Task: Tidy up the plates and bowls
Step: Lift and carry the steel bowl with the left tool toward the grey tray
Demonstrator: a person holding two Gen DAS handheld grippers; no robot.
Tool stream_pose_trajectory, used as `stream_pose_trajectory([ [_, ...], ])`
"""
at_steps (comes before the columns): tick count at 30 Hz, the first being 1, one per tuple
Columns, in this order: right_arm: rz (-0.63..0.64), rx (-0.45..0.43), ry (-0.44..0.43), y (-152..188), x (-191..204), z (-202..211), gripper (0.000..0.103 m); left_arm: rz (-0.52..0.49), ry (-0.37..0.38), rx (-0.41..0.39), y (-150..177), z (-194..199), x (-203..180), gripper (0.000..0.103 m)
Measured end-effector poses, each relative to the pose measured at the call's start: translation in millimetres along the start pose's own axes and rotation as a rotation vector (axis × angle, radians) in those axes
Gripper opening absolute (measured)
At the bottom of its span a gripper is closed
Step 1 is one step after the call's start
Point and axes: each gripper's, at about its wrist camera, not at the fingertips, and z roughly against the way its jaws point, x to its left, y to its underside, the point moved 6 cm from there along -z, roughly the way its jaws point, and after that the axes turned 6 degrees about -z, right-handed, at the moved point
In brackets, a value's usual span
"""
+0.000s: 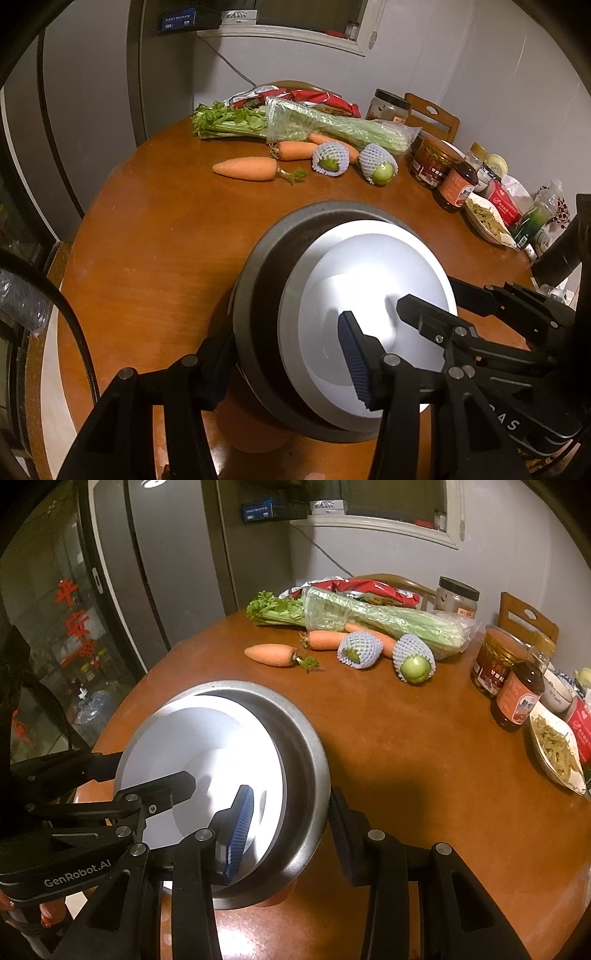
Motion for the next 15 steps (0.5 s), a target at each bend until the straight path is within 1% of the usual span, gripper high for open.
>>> stream_pose_trajectory([
  [15, 0.001, 0.014, 0.008, 2.7, 0.2, -4.4, 0.043, 0.004, -0.002, -0.002, 1.8, -0.6, 2.5, 0.052],
])
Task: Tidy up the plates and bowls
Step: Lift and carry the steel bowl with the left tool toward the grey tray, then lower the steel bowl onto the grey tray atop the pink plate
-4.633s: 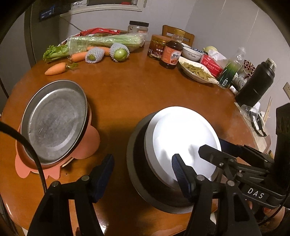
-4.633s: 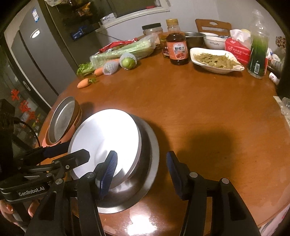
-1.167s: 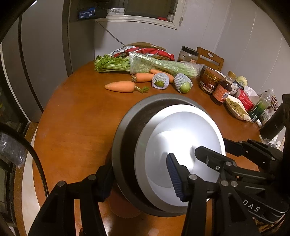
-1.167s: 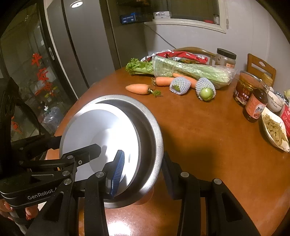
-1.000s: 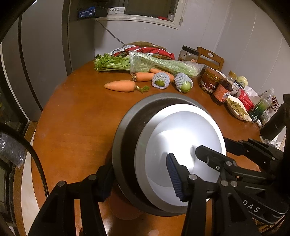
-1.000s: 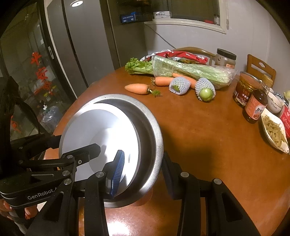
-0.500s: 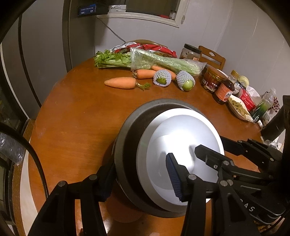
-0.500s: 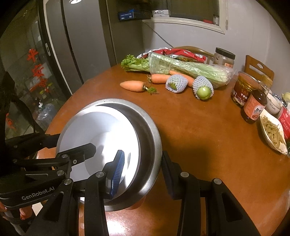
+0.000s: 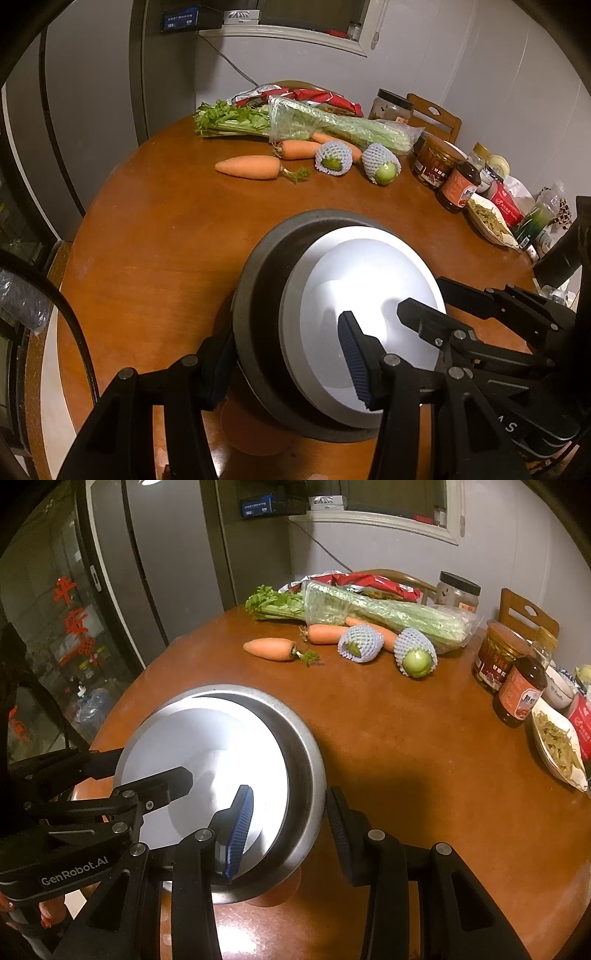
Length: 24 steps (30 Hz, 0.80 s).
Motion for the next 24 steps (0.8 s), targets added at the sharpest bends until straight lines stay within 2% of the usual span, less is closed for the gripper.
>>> stream_pose_trajectory([
  [19, 0.005, 0.004, 0.011, 0.8, -2.3, 4.1, 0.043, -0.001, -0.005, -0.018, -2.2, 3.7, 0.5, 0.053],
  [24, 0.006, 0.001, 0.019, -0.2, -2.4, 5.4, 0.043, 0.006, -0.015, -0.047, -5.7, 10.4, 3.4, 0.056],
])
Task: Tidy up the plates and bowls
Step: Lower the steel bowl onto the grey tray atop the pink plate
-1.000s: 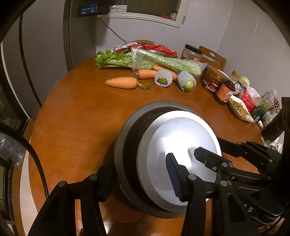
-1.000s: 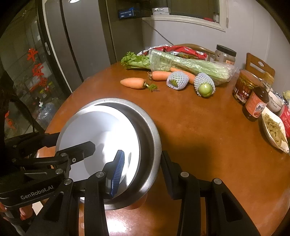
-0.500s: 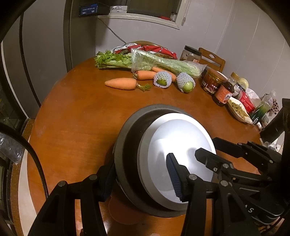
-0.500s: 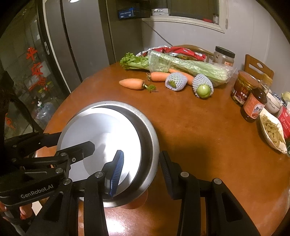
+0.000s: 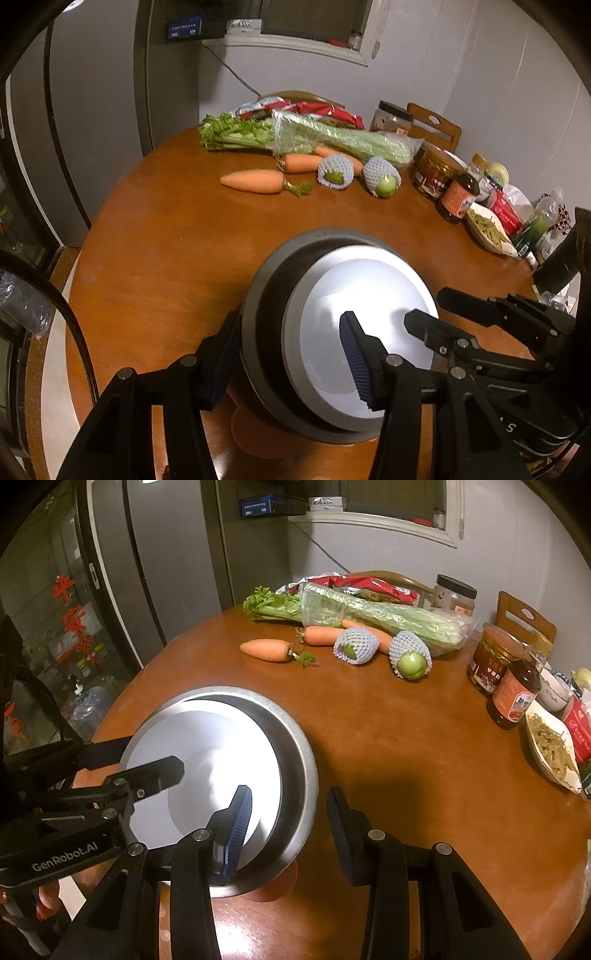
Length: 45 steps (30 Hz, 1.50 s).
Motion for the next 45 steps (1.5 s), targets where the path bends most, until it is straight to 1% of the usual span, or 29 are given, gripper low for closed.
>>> stream_pose_trajectory([
  [7, 0.0, -0.007, 0.003, -1.1, 0.7, 3.1, 0.044, 0.002, 0.002, -0.032, -4.6, 9.3, 1.9, 0.056],
  [9, -0.004, -0.01, 0.002, -1.7, 0.1, 4.3, 0.044, 0.003, 0.002, -0.041, -5.5, 12.2, 1.8, 0.058],
  [11, -0.01, -0.014, 0.006, -2.0, -0.9, 5.7, 0.046, 0.005, -0.002, -0.05, -6.2, 15.6, 2.8, 0.059],
  [12, -0.012, -0.02, 0.011, -2.3, -1.7, 7.0, 0.05, 0.008, -0.006, -0.058, -6.8, 17.8, 3.6, 0.059],
  [13, -0.013, -0.025, 0.015, -2.7, -2.3, 8.4, 0.051, 0.008, -0.009, -0.063, -7.2, 19.7, 4.0, 0.06],
  [20, -0.018, -0.046, 0.029, -2.2, -4.1, 18.8, 0.052, -0.002, -0.016, -0.087, -5.4, 34.4, -0.4, 0.06],
  [30, -0.013, -0.088, 0.029, 5.7, -0.7, 44.2, 0.053, -0.017, -0.027, -0.108, 6.1, 54.9, -13.1, 0.06],
  [34, -0.008, -0.106, 0.027, 11.6, 2.9, 55.2, 0.058, -0.023, -0.031, -0.114, 15.3, 62.3, -18.9, 0.06],
  [45, -0.016, -0.114, 0.035, 34.5, 5.7, 68.7, 0.058, -0.035, -0.037, -0.117, 36.7, 72.2, -30.7, 0.061],
])
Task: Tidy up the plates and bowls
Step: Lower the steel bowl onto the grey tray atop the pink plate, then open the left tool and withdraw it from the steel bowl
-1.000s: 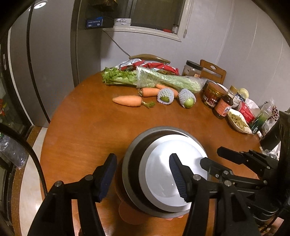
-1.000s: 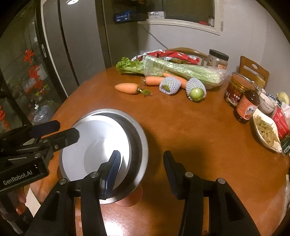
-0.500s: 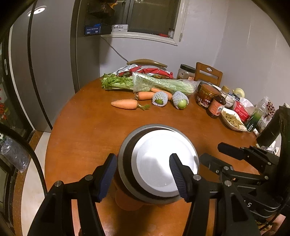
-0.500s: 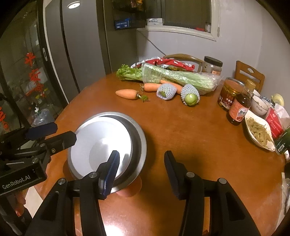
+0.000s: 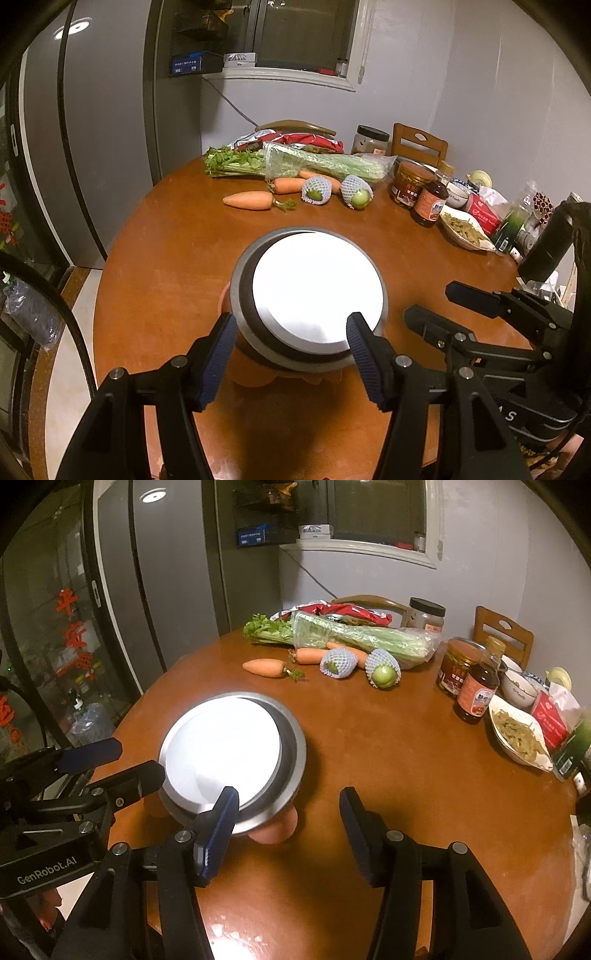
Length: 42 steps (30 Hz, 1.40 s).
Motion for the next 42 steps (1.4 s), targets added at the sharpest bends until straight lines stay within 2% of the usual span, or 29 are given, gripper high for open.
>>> stream_pose_trajectory([
  [20, 0.004, -0.018, 0.031, 41.3, -0.4, 23.7, 0.064, -0.016, -0.012, -0.006, 41.6, 17.9, -15.2, 0.062],
  [30, 0.014, -0.023, 0.047, 66.4, 1.0, 31.6, 0.065, -0.021, -0.037, -0.006, 60.3, 24.2, -14.4, 0.069],
  [42, 0.01, -0.018, 0.065, 79.4, 2.9, 35.3, 0.066, -0.03, -0.035, 0.004, 69.6, 26.5, -9.8, 0.07],
])
